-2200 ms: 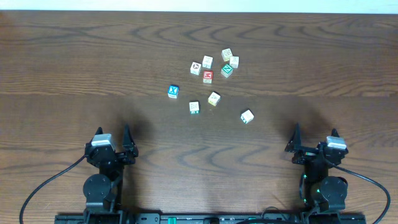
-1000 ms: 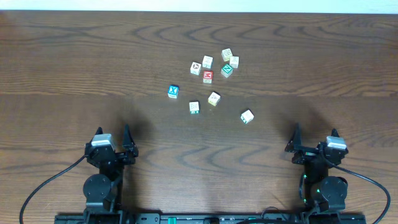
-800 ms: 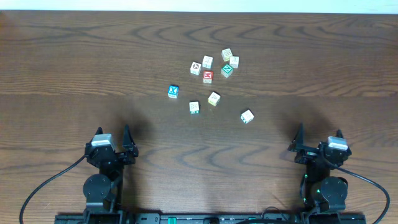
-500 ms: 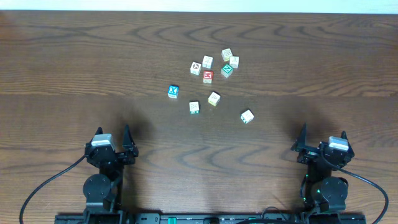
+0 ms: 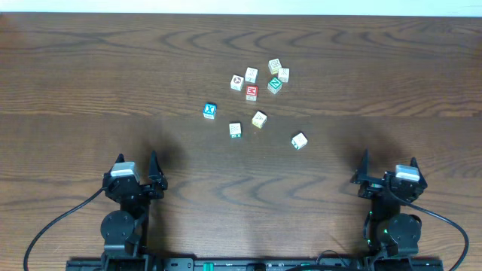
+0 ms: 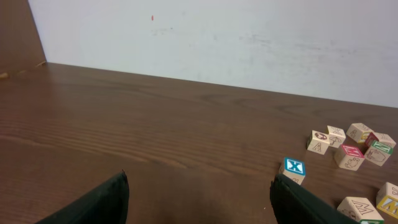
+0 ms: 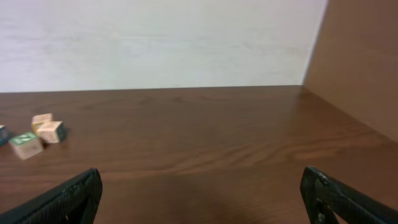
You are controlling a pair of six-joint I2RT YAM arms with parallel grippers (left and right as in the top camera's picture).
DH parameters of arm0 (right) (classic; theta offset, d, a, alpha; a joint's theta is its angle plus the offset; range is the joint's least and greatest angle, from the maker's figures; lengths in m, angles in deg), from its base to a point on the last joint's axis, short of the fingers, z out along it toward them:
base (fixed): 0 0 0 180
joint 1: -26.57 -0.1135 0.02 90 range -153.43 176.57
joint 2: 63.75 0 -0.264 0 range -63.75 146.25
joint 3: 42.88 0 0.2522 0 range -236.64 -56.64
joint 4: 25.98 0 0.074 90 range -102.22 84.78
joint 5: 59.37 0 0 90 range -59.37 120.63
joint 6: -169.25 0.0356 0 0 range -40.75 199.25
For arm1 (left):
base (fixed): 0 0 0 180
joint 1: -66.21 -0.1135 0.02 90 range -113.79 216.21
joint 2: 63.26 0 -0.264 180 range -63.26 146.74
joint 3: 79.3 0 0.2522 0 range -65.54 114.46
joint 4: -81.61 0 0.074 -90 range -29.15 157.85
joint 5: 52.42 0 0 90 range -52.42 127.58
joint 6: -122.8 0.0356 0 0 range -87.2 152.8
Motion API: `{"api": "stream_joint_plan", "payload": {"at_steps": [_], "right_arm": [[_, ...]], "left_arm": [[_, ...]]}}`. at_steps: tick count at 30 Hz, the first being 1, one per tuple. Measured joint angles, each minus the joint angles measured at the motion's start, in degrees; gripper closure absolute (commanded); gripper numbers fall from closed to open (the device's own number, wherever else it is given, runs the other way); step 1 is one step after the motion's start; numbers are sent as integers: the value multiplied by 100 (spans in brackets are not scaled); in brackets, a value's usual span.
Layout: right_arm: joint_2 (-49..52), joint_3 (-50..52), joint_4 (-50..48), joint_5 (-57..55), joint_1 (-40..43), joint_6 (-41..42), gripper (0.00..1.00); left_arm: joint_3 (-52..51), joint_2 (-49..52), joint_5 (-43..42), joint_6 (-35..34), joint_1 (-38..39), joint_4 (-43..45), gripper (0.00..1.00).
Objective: Lift 4 blocks
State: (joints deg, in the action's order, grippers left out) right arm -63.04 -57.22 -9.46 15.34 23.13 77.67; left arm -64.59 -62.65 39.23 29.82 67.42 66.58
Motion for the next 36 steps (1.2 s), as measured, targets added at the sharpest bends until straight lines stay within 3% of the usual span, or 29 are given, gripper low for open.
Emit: {"api": "stream_joint_plan", "payload": {"at_steps": [11,36], "right_arm": [[0,2,74,922,0,-15,1],[0,2,87,1082,0,-17,1]], "left_arm": [[0,0,0,0,0,0,27],[0,0,0,0,0,0,27]]}}
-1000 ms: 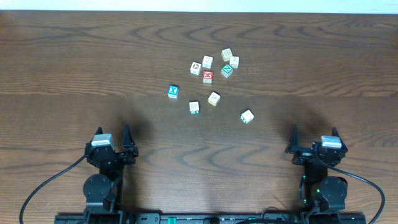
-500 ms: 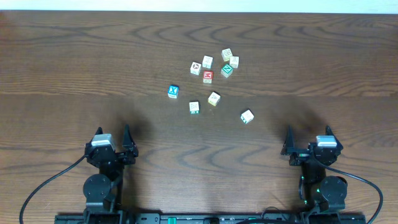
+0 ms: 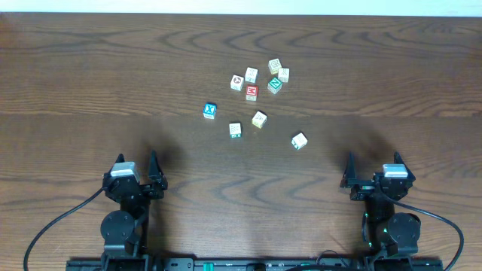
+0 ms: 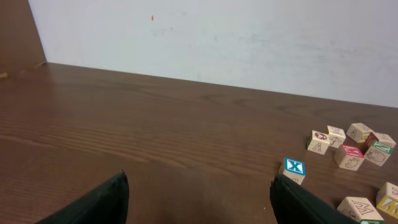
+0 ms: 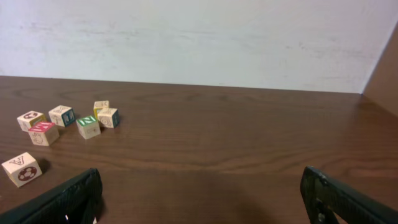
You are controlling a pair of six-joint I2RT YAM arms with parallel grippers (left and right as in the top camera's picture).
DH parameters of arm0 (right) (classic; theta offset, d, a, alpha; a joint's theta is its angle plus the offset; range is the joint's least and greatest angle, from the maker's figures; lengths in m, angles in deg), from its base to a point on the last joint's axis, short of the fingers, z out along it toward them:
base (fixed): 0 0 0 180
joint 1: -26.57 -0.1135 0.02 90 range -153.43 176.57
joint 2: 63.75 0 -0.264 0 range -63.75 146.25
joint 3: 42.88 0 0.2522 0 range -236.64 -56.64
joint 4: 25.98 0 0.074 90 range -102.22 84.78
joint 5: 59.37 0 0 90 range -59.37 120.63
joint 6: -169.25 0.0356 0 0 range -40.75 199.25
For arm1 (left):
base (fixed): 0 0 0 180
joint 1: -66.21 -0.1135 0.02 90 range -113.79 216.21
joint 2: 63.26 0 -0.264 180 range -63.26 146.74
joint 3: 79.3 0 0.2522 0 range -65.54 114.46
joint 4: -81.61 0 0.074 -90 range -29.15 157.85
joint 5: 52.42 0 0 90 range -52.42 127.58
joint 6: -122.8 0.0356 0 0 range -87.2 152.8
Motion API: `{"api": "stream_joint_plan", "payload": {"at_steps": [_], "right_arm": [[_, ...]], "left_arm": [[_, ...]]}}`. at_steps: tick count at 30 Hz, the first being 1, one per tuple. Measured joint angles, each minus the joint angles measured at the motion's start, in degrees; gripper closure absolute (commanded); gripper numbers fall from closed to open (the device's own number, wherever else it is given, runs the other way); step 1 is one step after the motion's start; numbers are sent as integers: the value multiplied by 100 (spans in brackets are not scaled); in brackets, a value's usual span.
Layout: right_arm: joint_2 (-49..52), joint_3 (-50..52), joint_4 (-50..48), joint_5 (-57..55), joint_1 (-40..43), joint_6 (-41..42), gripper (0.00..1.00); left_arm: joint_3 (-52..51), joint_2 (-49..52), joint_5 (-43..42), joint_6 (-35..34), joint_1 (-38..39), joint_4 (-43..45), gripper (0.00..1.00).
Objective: Lift 4 blocks
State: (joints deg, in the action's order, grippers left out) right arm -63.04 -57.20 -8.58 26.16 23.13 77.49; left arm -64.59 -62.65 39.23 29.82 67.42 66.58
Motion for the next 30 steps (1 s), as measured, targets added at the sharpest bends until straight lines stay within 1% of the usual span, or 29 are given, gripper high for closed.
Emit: {"api": "stream_joint_plan", "payload": {"at_steps": [9,16,30], "right_arm": [[0,0,22,72,0,2,1],[0,0,28,761,0,0,1],[0,0,-42,1674,0,24,1]], "left_arm": [[0,0,0,0,0,0,27],[0,0,0,0,0,-2,27],[0,0,0,0,0,-2,27]]}}
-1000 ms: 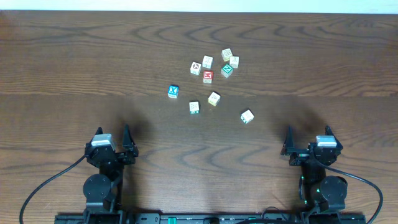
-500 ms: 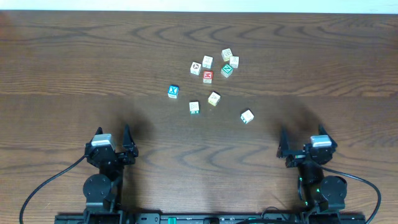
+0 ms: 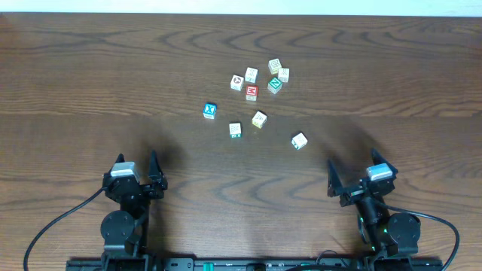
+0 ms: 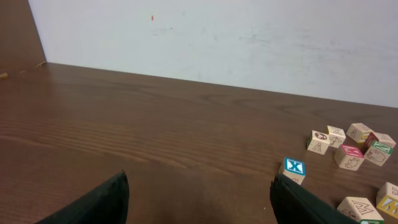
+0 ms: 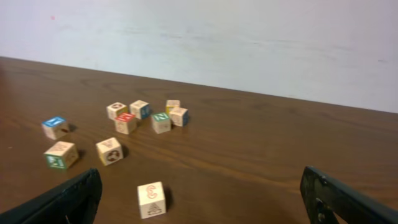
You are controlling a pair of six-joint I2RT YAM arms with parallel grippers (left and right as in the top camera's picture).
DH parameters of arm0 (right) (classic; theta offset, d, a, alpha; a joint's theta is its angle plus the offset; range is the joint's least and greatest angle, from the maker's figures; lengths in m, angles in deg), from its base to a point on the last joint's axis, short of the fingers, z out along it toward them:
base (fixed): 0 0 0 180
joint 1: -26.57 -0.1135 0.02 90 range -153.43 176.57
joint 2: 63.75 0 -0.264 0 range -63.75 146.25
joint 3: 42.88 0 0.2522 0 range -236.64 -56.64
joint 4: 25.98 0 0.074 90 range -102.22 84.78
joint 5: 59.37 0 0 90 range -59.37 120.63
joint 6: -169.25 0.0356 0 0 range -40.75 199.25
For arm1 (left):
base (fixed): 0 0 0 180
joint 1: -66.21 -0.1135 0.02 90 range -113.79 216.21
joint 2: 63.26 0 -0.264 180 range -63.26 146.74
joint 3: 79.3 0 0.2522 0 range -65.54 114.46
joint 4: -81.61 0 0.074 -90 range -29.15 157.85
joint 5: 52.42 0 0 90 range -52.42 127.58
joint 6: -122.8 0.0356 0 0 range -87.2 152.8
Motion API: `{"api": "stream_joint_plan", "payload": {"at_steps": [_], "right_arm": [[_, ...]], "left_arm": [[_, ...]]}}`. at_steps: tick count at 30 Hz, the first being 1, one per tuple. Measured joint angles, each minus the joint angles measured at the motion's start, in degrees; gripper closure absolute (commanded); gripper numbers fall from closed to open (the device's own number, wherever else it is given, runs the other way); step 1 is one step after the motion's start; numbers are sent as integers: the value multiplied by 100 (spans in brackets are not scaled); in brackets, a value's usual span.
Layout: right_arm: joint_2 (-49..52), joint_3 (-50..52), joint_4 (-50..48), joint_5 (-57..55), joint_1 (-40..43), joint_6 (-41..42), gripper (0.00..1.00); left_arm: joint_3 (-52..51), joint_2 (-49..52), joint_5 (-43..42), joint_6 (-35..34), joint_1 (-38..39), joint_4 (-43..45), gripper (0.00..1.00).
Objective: Lift 4 blocks
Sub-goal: 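Move the right gripper toward the plain block with the 3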
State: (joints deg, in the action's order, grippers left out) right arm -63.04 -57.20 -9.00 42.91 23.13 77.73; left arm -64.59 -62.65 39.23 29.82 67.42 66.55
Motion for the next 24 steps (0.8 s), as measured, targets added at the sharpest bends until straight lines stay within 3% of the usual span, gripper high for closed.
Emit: {"api": "stream_joint_plan", "payload": {"at_steps": [11,24], "right_arm": [[160,-92,192,236,0,302,1],[2656,-1744,922,278,0,398,1]], "left_arm": [[0,0,0,0,0,2,27],[0,0,0,0,0,0,27]]}}
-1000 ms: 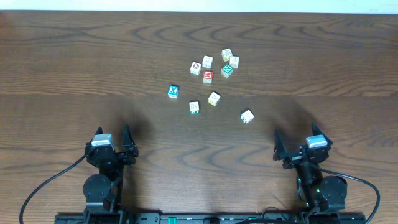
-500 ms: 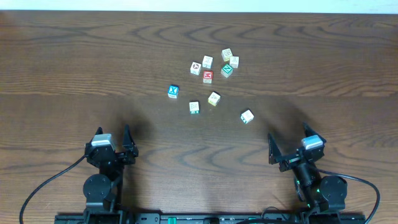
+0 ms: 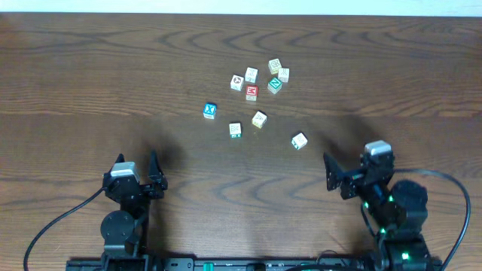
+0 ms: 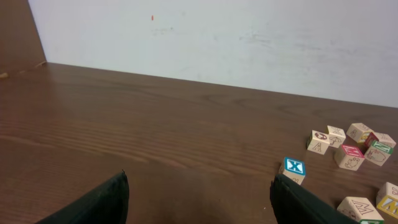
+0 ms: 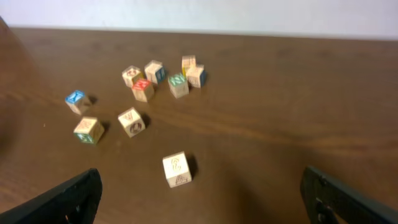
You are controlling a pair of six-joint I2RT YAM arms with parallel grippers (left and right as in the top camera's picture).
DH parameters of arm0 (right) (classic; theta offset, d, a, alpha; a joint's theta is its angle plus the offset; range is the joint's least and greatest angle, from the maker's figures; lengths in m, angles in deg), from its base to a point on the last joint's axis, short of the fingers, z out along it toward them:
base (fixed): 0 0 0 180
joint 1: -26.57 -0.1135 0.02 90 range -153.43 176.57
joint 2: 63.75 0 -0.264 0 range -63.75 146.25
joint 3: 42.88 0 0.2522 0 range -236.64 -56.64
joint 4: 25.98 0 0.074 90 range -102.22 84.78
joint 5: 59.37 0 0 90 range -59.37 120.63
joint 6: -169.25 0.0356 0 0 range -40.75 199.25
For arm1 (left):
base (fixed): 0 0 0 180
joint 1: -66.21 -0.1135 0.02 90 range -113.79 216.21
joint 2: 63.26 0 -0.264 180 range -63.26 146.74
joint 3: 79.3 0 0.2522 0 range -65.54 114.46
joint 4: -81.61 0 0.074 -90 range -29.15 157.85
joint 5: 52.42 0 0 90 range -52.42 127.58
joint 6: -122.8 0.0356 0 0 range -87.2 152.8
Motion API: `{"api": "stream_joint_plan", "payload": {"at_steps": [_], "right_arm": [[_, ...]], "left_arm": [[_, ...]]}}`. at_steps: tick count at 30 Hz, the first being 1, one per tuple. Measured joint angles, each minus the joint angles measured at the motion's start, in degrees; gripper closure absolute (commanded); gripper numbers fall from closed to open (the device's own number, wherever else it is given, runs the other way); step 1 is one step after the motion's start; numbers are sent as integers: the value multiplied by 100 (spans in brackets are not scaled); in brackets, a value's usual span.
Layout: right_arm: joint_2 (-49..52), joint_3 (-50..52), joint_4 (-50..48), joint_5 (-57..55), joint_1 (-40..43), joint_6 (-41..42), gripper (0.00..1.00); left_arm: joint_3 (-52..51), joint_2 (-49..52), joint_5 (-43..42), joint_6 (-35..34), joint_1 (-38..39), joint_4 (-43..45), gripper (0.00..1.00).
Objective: Lift 4 blocks
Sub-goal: 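Move the right gripper toward the plain block with the 3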
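Several small wooden letter blocks lie scattered on the brown table [image 3: 90, 68], most in a loose cluster [image 3: 260, 79] at the back middle. A pale block [image 3: 299, 140] lies alone, closest to my right gripper [image 3: 345, 179]. In the right wrist view that pale block [image 5: 176, 169] rests ahead of my right gripper [image 5: 200, 190], which is open, empty and raised off the table. A blue X block [image 4: 294, 169] lies ahead and right of my left gripper [image 4: 199, 196], which is open, empty and low at the front left [image 3: 137, 162].
A white wall [image 4: 217, 37] rises behind the table's far edge. A red-topped block [image 5: 142, 89] and a green-topped block [image 5: 178, 84] sit in the cluster. Black cables [image 3: 60, 218] trail from both arm bases at the front edge.
My right gripper has risen, come a little forward and tipped downward, so the wrist view now looks down on the blocks. The left arm and all blocks are unchanged.
My right gripper first sat low at the front right, facing away from most blocks. It then stood turned further left at each moment, bringing the whole scatter into view, and now it is raised behind the lone pale block. The left arm stayed still throughout.
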State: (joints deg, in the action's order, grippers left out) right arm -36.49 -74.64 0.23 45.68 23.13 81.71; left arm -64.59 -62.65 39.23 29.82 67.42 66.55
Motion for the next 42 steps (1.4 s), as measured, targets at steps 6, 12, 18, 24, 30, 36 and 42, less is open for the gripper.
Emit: {"api": "stream_joint_plan", "payload": {"at_steps": [6,12,18,24,30,36,42], "right_arm": [[1158,-857,1001,153,0,13,1],[1950,-1674,2092,361,0,35,1],[2262,-2251,2677,568,0,48,1],[2262,-2291,3086,1202,0,55,1],[2277,-2291,2992,1309,0,52,1],[2647,-2293,2629,938,0,90,1],[3790,-2328,2107,872,-15,-72,1]], "left_arm": [[0,0,0,0,0,0,27],[4,0,-2,0,0,-2,27],[7,0,-2,0,0,-2,27],[7,0,-2,0,0,0,27],[7,0,-2,0,0,-2,27],[7,0,-2,0,0,-2,27],[7,0,-2,0,0,-2,27]]}}
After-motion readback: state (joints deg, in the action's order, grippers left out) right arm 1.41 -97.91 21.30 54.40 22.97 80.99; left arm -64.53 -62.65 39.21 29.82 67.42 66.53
